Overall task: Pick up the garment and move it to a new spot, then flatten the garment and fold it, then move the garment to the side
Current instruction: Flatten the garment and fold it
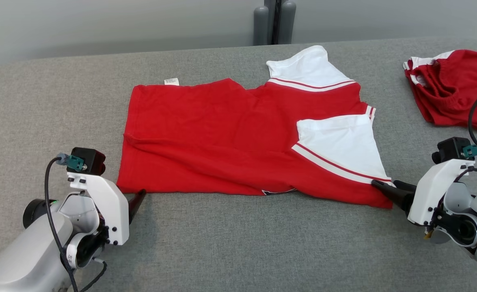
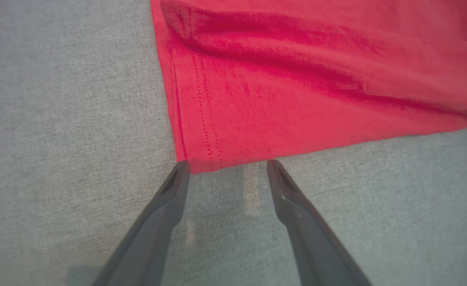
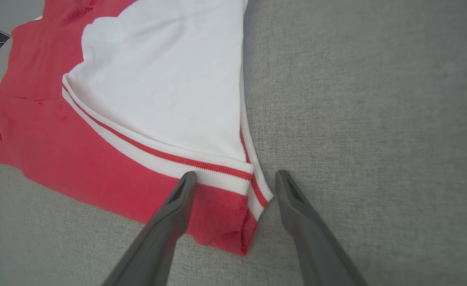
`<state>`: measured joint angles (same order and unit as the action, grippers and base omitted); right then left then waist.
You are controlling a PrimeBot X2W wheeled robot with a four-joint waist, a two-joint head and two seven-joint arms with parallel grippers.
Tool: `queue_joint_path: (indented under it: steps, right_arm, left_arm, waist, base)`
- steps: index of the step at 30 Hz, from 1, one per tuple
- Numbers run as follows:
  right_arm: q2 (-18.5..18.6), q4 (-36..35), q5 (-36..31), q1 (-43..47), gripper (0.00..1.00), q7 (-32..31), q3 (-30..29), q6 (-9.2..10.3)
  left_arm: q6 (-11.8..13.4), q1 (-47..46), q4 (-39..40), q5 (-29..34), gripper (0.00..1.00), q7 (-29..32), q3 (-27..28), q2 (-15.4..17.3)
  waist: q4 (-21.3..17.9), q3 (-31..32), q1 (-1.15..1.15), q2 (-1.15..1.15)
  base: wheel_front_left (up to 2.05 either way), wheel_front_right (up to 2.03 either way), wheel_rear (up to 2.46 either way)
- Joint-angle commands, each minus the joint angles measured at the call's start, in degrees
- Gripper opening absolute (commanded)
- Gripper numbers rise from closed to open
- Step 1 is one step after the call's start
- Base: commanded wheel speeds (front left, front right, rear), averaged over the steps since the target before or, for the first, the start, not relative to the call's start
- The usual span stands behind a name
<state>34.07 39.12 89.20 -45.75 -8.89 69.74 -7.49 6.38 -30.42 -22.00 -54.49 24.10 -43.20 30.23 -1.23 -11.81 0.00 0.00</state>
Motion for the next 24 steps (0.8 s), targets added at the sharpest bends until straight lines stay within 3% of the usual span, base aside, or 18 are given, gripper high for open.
queue_joint_path:
  steps: [1, 13, 14, 15, 16, 17, 18, 19, 20, 24]
  right_arm:
    - [-0.28, 0.12, -0.18, -0.58, 1.0, -0.45, 0.01, -0.02]
    - [-1.22, -0.42, -0.47, -0.48, 1.0, -2.3, 0.55, -0.02]
    - [-1.26, -0.47, -0.43, -0.36, 0.98, -2.38, 0.59, -0.02]
    - [-1.29, -0.58, -0.27, -0.23, 0.9, -2.54, 0.58, -0.02]
    - [-1.39, -0.76, -0.03, -0.04, 0.69, -2.8, 0.52, -0.02]
    - [-1.41, -0.97, 0.09, 0.11, 0.45, -2.92, 0.52, -0.02]
    - [-1.32, -1.16, 0.17, 0.16, 0.35, -3.08, 0.51, -0.02]
    - [-1.22, -1.39, 0.22, 0.09, 0.11, -3.12, 0.44, -0.02]
    - [-1.07, -1.59, 0.25, 0.06, 0.0, -3.08, 0.36, -0.02]
    - [-0.65, -2.19, 0.12, 0.04, 0.0, -2.65, 0.12, -0.02]
  left_arm:
    - [-0.41, -1.31, -0.67, -0.06, 1.0, -0.74, 0.4, -0.32]
    - [-3.04, -3.89, -9.53, -1.28, 1.0, -0.75, 0.53, -2.16]
    - [-3.55, -3.78, -9.9, -1.73, 1.0, -0.22, 0.44, -2.61]
    - [-4.08, -3.71, -10.23, -2.15, 1.0, 0.4, 0.24, -2.93]
    - [-4.48, -3.66, -10.52, -2.41, 0.91, 0.79, 0.12, -3.05]
    - [-4.69, -3.67, -10.8, -2.58, 0.5, 0.82, 0.08, -3.12]
    - [-4.95, -3.75, -11.03, -2.62, 0.3, 0.82, 0.07, -3.16]
    - [-5.02, -4.01, -11.2, -2.61, 0.0, 0.45, 0.19, -3.19]
    - [-5.06, -4.19, -11.4, -2.59, 0.0, 0.38, 0.22, -3.25]
    - [-5.48, -4.81, -12.28, -2.56, 0.0, 0.32, 0.13, -3.09]
  waist:
    - [-0.05, -0.44, 0.0, 0.0]
    - [-0.72, -1.81, 0.0, 0.0]
    - [-0.77, -1.8, 0.0, 0.0]
    - [-0.81, -1.8, 0.0, 0.0]
    - [-0.84, -1.77, 0.0, 0.0]
    - [-0.85, -1.76, 0.0, 0.0]
    - [-0.85, -1.75, 0.0, 0.0]
    - [-0.85, -1.73, 0.0, 0.0]
    - [-0.84, -1.69, 0.0, 0.0]
    - [-0.75, -1.41, 0.0, 0.0]
  base:
    - [0.0, 0.0, 0.0]
    - [0.0, 0.0, 0.0]
    - [0.0, 0.0, 0.0]
    - [0.0, 0.0, 0.0]
    - [0.0, 0.0, 0.0]
    - [0.0, 0.0, 0.0]
    - [0.0, 0.0, 0.0]
    - [0.0, 0.0, 0.0]
    - [0.0, 0.0, 0.0]
    - [0.0, 0.0, 0.0]
